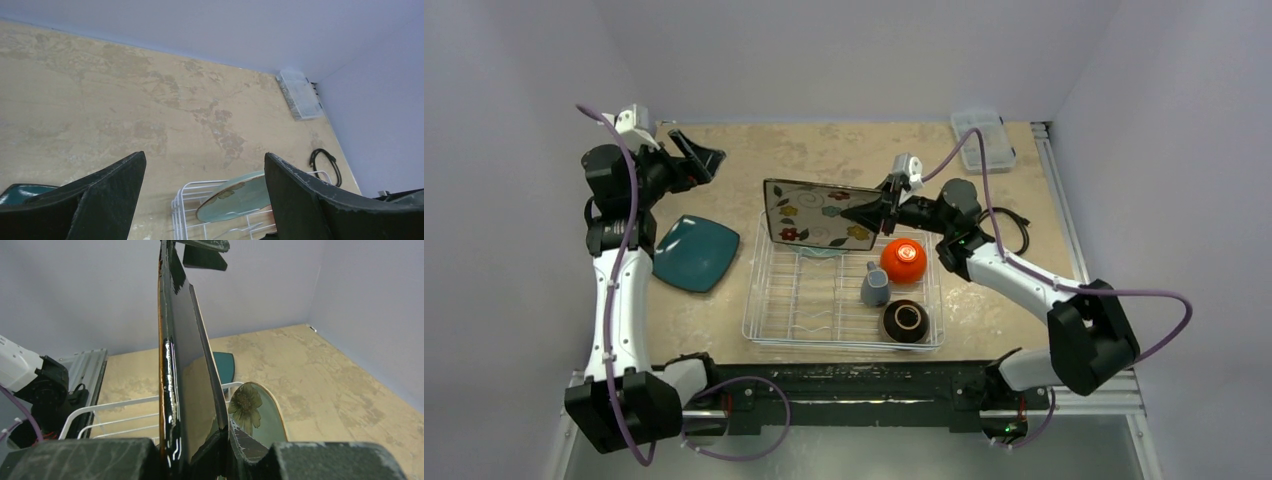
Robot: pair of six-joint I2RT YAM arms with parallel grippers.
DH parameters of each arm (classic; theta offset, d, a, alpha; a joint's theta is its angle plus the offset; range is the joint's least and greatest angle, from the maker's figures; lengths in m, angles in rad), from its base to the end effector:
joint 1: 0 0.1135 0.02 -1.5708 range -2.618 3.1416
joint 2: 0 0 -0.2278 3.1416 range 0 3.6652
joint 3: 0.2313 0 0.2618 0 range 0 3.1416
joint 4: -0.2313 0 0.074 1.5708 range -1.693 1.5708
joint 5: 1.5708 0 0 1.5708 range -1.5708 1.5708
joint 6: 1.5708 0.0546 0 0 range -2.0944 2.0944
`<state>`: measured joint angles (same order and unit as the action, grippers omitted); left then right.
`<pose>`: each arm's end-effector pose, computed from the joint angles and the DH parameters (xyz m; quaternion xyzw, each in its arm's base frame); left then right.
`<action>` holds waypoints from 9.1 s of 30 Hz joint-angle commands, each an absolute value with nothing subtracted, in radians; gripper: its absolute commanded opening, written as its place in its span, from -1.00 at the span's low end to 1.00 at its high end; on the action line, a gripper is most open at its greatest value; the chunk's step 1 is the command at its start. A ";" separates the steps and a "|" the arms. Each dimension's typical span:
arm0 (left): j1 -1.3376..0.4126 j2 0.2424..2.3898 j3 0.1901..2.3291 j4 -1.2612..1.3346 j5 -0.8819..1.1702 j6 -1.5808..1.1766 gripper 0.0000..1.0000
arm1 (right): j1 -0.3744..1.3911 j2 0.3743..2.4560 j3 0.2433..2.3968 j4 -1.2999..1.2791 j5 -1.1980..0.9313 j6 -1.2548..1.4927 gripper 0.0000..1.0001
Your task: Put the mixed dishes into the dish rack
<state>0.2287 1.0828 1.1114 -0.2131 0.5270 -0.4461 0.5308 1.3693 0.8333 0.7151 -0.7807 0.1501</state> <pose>0.2841 0.0379 0.3598 -0.0888 0.7559 -0.2661 0.5915 0.2696 0.2028 0.2782 -0.3989 0.5269 0.4669 0.5876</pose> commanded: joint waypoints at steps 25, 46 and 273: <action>0.264 1.174 1.080 -0.022 0.732 -0.610 0.76 | 0.528 1.550 0.917 1.144 -0.757 0.047 -1.00; 0.273 1.182 1.072 -0.016 0.745 -0.631 0.76 | 0.580 1.634 0.856 1.187 -0.683 0.007 -1.00; -0.072 0.469 0.386 0.495 0.907 -1.315 -1.00 | 0.730 1.068 1.009 0.080 -0.362 0.630 -0.24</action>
<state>-0.0685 0.5110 0.3164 0.4870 0.9012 -1.4025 0.7284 1.0969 1.0588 -0.0219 -0.2977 0.5858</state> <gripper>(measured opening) 0.040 0.447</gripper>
